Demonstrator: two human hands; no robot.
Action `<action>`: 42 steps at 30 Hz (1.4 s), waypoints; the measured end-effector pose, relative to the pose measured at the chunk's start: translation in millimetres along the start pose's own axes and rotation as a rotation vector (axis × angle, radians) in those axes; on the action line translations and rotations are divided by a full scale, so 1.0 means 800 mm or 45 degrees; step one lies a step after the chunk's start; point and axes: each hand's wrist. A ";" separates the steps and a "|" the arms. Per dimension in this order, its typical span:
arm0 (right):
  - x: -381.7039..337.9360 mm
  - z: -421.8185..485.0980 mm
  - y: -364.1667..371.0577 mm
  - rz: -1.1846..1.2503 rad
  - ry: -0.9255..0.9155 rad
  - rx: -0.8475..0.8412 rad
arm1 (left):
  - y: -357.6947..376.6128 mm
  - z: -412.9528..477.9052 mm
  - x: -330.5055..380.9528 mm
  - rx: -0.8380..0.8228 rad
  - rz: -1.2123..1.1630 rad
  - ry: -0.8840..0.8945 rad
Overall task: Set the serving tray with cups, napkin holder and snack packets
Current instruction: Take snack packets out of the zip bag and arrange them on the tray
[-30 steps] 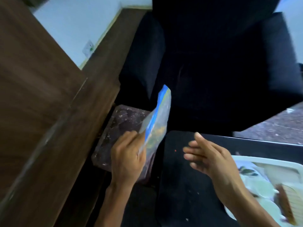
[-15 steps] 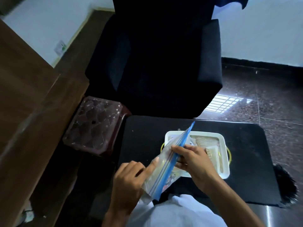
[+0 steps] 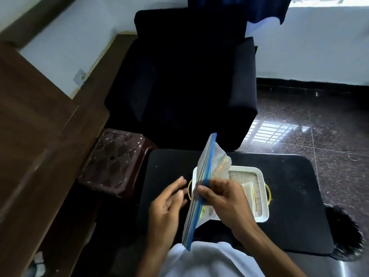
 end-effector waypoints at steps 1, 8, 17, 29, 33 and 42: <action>-0.003 0.002 0.000 -0.061 -0.034 -0.030 | 0.016 0.007 0.002 0.004 0.011 -0.013; -0.018 0.011 -0.007 -0.470 -0.182 0.055 | 0.039 0.046 0.007 -0.053 0.092 -0.051; -0.015 -0.001 -0.003 -0.314 0.016 0.226 | 0.040 0.058 0.008 -0.302 -0.033 -0.210; -0.008 -0.021 -0.052 0.268 0.183 0.347 | 0.097 0.050 0.016 -0.329 0.006 -0.150; -0.009 -0.018 -0.088 0.239 0.175 0.373 | 0.138 0.044 0.014 -0.271 -0.026 -0.183; -0.017 -0.017 -0.190 -0.533 -0.098 0.217 | 0.242 0.012 0.026 -0.052 0.155 -0.138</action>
Point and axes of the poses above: each hand's wrist, its own z-axis towards the middle knuckle, its own y-axis out of the palm, x = y × z, and after that the axes turned 8 degrees about -y, right-handed
